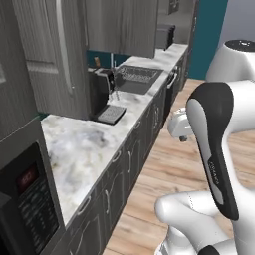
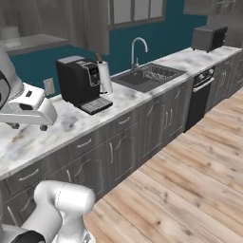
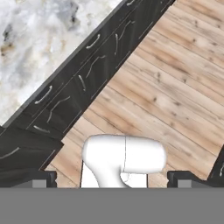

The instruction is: There is a bowl on the dining counter. Grab a lemon wedge from the fridge and place it in the bowl. Then get the liquor bottle and glass cup from the cabinet and place them next to the bowl.

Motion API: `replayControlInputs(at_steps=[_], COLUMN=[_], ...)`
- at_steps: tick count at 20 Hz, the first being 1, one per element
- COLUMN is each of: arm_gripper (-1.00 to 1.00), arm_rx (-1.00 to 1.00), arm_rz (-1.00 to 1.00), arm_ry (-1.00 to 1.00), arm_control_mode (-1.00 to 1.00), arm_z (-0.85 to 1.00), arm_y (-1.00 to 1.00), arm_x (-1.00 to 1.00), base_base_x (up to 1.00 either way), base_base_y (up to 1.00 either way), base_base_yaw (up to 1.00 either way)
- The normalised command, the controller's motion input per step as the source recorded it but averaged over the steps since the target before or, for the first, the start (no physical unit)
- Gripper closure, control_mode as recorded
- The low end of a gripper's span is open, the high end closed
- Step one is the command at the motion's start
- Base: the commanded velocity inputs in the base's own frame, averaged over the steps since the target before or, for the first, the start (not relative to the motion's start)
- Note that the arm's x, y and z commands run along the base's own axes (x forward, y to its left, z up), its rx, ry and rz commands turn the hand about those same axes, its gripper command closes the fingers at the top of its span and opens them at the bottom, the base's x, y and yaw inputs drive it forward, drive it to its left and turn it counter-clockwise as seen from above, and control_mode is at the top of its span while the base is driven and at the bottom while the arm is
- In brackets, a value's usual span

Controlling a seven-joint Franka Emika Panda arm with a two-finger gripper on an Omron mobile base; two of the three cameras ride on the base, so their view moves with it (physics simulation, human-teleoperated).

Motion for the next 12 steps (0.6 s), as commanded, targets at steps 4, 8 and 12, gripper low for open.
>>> replayControlInputs(at_steps=[4,8,12], arm_gripper=[-1.00,-1.00,-1.00], arm_rx=[0.00,0.00,0.00], arm_rz=[0.00,0.00,0.00], arm_ry=[0.00,0.00,0.00], arm_control_mode=[1.00,1.00,1.00], arm_z=[0.00,0.00,0.00], arm_y=[0.00,0.00,0.00], arm_x=[0.00,0.00,0.00], base_base_x=[0.92,0.63,0.47], base_base_y=[0.00,0.00,0.00], base_base_yaw=[0.21,0.45,0.58])
